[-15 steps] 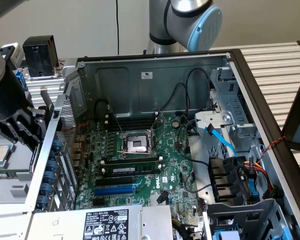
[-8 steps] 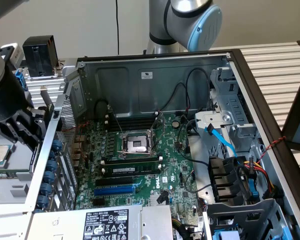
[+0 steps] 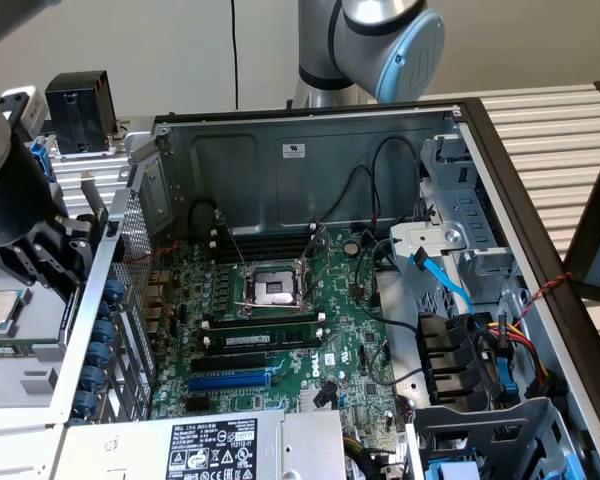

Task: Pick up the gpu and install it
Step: 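Pick up the gpu and move the gpu toward the slot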

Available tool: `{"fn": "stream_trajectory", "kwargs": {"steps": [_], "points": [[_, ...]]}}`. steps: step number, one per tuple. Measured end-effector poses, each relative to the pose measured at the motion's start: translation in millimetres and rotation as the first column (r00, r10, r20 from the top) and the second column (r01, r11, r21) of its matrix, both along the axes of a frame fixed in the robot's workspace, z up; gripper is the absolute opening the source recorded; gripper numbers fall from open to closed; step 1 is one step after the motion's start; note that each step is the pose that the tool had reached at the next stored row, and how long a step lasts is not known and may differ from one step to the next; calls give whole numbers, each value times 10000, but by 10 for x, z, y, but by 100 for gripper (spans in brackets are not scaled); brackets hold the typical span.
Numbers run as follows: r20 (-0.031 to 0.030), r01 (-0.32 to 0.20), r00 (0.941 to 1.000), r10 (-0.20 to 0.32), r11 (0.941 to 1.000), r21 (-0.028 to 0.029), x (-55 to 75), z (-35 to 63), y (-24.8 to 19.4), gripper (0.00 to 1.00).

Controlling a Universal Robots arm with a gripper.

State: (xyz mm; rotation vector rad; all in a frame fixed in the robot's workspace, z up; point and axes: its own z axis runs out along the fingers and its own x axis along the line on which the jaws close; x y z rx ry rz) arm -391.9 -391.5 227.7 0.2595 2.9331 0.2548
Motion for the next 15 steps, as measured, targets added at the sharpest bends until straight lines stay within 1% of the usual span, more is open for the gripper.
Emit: {"fn": "stream_trajectory", "kwargs": {"steps": [1,2,12,13,14,15], "points": [[-18,2,10000,-2,10000,0,1,0,-6,41],[-24,5,10000,-5,10000,0,5,0,-10,41],[-27,27,10000,-27,10000,0,26,0,-16,41],[-27,30,10000,-30,10000,0,26,0,-16,39],[-31,33,10000,-33,10000,0,26,0,-16,33],[-27,37,10000,-37,10000,-2,26,0,-16,33]]}}
